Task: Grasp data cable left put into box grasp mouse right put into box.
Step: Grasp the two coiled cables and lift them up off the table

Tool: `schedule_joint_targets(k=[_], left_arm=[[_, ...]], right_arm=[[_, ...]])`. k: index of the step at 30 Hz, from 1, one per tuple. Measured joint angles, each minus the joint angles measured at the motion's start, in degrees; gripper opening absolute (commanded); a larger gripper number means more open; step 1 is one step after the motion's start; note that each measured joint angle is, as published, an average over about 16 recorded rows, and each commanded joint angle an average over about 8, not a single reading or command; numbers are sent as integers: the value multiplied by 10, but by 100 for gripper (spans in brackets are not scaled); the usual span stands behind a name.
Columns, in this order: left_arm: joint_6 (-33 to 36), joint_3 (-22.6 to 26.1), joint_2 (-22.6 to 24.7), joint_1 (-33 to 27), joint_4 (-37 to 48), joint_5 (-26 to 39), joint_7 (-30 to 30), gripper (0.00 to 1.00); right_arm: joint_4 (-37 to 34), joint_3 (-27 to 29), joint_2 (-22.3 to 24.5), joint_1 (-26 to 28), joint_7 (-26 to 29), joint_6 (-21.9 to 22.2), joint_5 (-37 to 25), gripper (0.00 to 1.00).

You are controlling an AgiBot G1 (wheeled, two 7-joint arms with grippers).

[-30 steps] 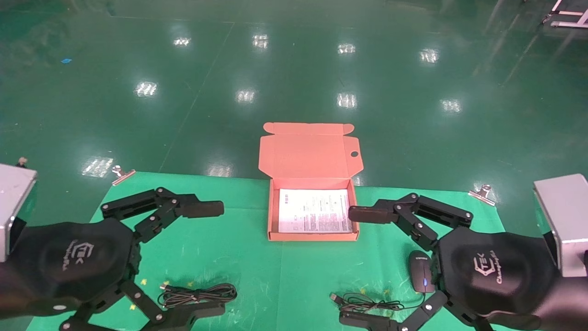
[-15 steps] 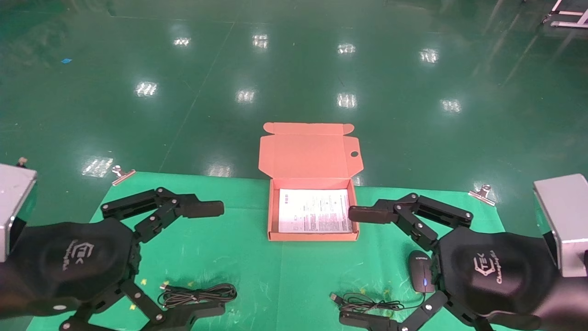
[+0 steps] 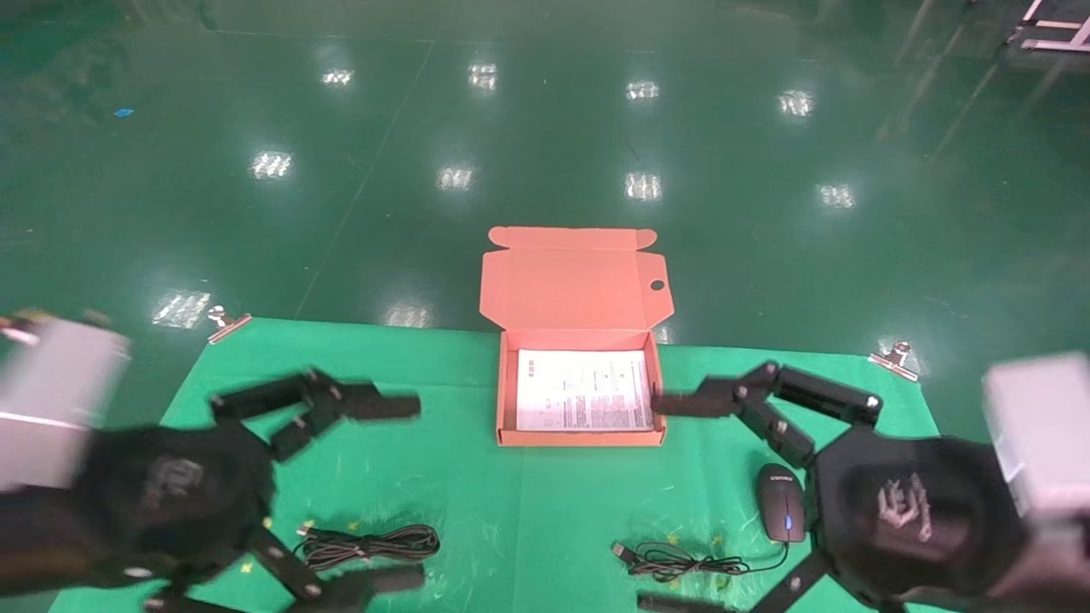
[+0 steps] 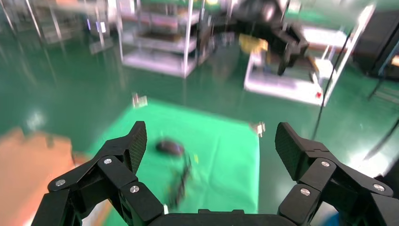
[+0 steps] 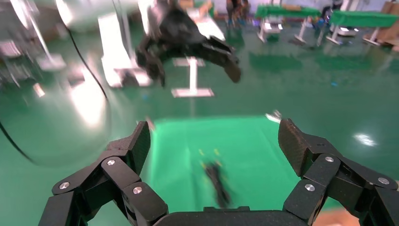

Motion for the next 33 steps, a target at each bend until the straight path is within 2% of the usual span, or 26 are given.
schedule_joint_targets(k=[11, 19, 26, 33], left_arm=[[24, 106, 36, -95, 23, 211, -5, 100], [8, 182, 78, -143, 32, 375, 1, 100], [-32, 230, 113, -150, 28, 500, -22, 100], [-75, 260, 147, -145, 39, 592, -56, 100]], right_arm=[[13, -72, -13, 68, -158, -20, -193, 100], [14, -139, -38, 107, -250, -7, -334, 100], [11, -184, -64, 112, -290, 35, -447, 100], [-1, -212, -96, 96, -291, 91, -539, 100]])
